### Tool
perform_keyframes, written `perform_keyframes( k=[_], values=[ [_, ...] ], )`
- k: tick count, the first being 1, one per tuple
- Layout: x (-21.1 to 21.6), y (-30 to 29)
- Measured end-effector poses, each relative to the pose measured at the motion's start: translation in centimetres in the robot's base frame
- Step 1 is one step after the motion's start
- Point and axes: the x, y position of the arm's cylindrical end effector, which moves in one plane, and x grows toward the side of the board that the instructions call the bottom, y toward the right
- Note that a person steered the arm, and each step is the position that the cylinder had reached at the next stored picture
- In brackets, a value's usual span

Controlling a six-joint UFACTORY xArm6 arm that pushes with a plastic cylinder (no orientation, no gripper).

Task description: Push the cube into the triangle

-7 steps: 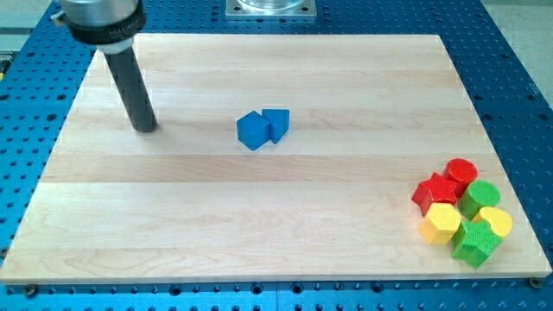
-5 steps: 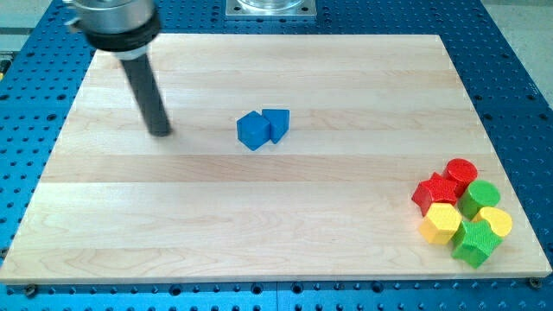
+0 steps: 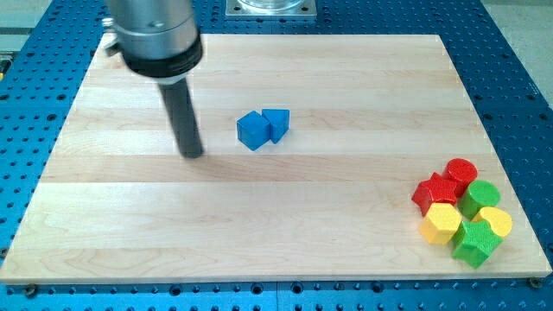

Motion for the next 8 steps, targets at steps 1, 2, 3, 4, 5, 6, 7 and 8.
perform_keyframes(
  k=[1,2,3,4,5,6,7,8],
  values=[
    [-0.9,1.5],
    [-0.5,1.9],
    [0.1,1.9],
    [0.1,2.3],
    [-2.0,6.5],
    [-2.1,8.8],
    [-2.1,9.3],
    [-2.2,10.6]
  ],
)
